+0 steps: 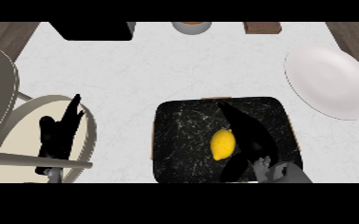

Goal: Pick the lemon from the tray and place it in the plate

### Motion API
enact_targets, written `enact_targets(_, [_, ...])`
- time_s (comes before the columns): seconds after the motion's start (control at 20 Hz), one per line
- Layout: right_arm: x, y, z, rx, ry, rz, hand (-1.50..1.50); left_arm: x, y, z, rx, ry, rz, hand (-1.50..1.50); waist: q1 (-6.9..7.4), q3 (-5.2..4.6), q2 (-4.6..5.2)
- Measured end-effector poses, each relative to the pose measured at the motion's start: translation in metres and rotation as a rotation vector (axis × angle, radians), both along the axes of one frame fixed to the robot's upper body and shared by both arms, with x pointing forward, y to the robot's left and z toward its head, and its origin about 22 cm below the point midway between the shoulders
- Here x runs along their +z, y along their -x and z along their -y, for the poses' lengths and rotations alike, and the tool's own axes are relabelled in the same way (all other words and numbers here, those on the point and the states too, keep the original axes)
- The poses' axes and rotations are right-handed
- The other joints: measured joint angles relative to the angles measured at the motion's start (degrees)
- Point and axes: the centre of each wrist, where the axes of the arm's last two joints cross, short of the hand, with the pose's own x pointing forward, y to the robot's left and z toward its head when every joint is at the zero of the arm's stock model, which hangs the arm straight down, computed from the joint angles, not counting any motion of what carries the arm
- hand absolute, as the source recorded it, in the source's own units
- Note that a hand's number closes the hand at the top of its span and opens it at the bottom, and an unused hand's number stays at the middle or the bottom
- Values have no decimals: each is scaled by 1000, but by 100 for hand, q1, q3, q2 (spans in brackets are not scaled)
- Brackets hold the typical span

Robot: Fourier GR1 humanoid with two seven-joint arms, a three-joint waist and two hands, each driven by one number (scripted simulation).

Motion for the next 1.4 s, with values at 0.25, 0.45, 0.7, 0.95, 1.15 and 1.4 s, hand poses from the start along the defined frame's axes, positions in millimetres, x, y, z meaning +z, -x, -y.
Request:
enact_targets(0.25, [-13, -2, -3, -2, -1, -13, -150, -2, -1, 0, -1, 9, 4, 0, 4, 10, -5])
enact_targets(0.45, [-18, -6, 1, 2, 1, -22, -150, -5, 0, 1, 2, 7, 11, 0, 4, 19, -12])
enact_targets(0.7, [-28, -8, -3, 42, 28, -3, 150, -2, 0, 1, 3, -5, 12, 0, 6, -11, 3])
enact_targets(0.95, [-23, -7, -2, 64, 52, 55, 150, 1, 0, 0, 11, -16, 3, 0, -1, -35, 12])
enact_targets(1.15, [-30, -3, 0, 46, 87, 124, 150, 0, 1, 0, 15, -8, 5, 0, -11, -26, 13])
enact_targets(1.4, [-15, -18, 14, -48, 157, 285, 150, 0, 1, 0, 13, -13, 4, 0, -18, -24, 10])
